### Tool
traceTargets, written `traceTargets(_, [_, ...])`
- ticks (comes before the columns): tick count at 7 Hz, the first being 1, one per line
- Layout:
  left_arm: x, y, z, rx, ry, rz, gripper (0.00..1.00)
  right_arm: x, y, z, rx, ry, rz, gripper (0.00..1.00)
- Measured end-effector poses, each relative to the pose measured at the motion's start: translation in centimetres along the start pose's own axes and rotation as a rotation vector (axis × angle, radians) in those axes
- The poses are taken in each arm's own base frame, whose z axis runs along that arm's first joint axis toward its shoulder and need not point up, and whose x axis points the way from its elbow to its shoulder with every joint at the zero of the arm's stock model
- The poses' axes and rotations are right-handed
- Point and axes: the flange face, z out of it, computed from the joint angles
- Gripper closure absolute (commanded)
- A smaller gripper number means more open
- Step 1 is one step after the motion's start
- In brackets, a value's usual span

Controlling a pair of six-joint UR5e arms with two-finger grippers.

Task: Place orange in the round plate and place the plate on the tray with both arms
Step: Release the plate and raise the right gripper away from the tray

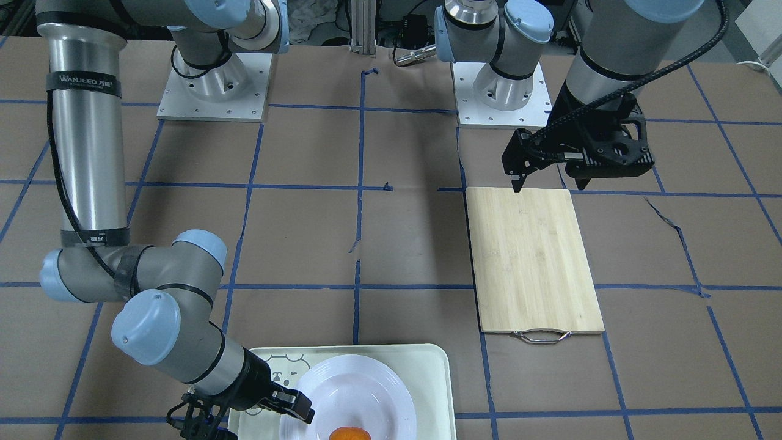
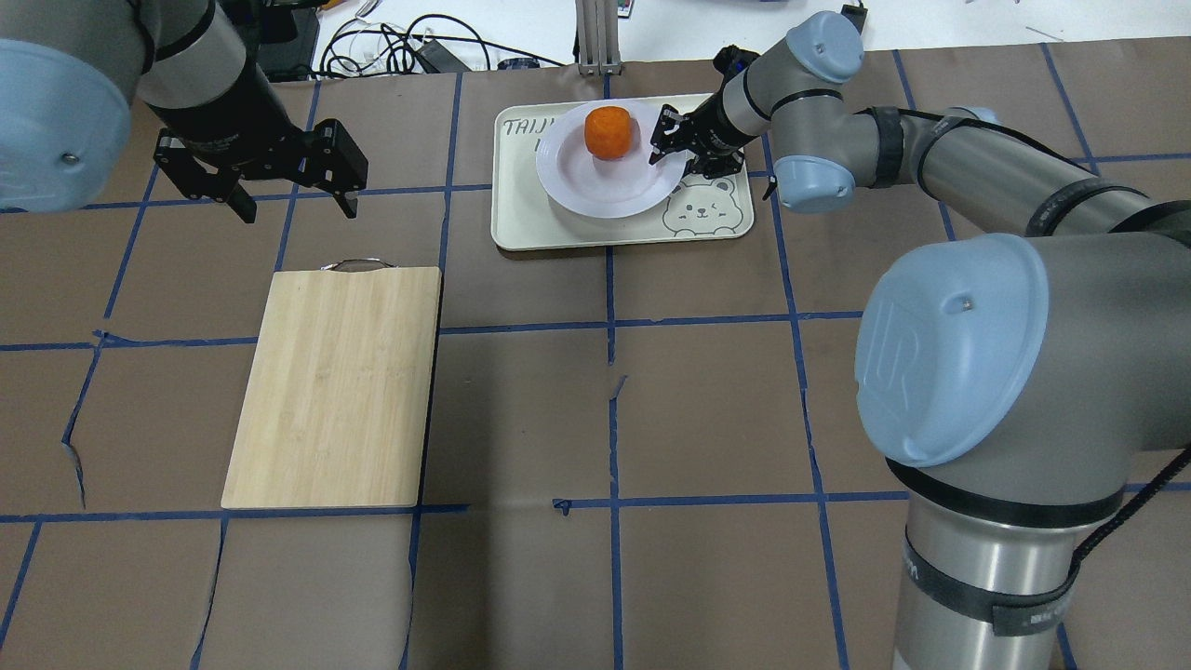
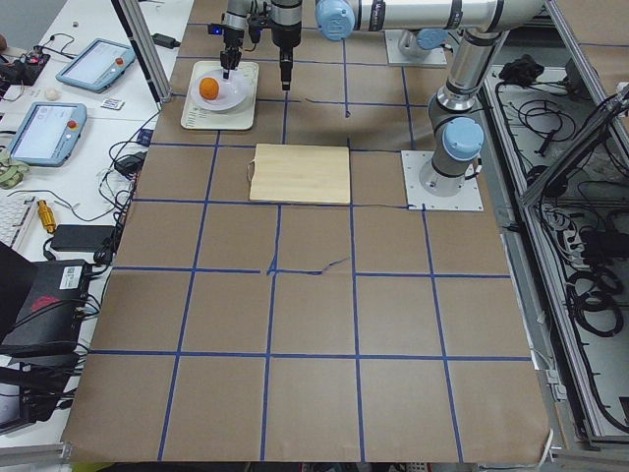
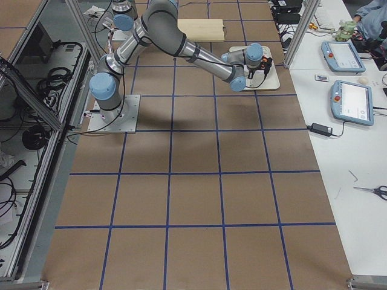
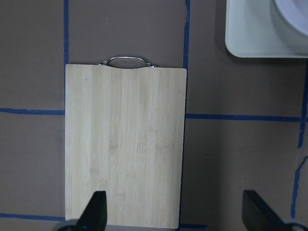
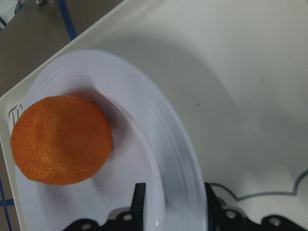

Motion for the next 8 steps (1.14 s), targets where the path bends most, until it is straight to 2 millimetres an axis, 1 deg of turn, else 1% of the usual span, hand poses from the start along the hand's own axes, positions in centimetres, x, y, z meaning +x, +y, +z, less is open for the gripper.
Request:
traceTargets(1, [0.0,0.1,0.0,-0.001,0.0,0.0,0.0,-0.3,-0.4,-1.6,0.032,0.044,-0.034,0.02])
traceTargets(2, [0.0,0.1,0.0,-0.001,0.0,0.0,0.0,-0.8,-0.7,-3.9,0.056,0.115,-0.085,0.01])
traceTargets(3, [0.0,0.1,0.0,-0.001,0.0,0.0,0.0,-1.6,-1.1,-6.8,0.058,0.198,-0.116,0.0])
traceTargets(4, [0.0,0.1,0.0,-0.001,0.0,-0.001,0.0,-2.8,-1.2,-10.3,0.026,0.281,-0.13,0.0])
traceTargets(5, [0.0,0.1,0.0,0.004,-0.001,-0.001,0.0,-4.2,-0.3,-14.8,-0.023,0.358,-0.161,0.0])
traceTargets(6, [-0.1,0.0,-0.3,0.018,-0.002,0.002,0.0,-5.8,1.8,-20.3,-0.064,0.416,-0.213,0.0])
traceTargets(7, [-0.1,0.0,-0.7,0.035,-0.003,0.002,0.0,-7.0,5.2,-25.8,-0.105,0.464,-0.269,0.0])
traceTargets(8, [-0.3,0.0,-1.0,0.047,-0.003,-0.001,0.0,-7.3,9.2,-29.8,-0.143,0.493,-0.326,0.0])
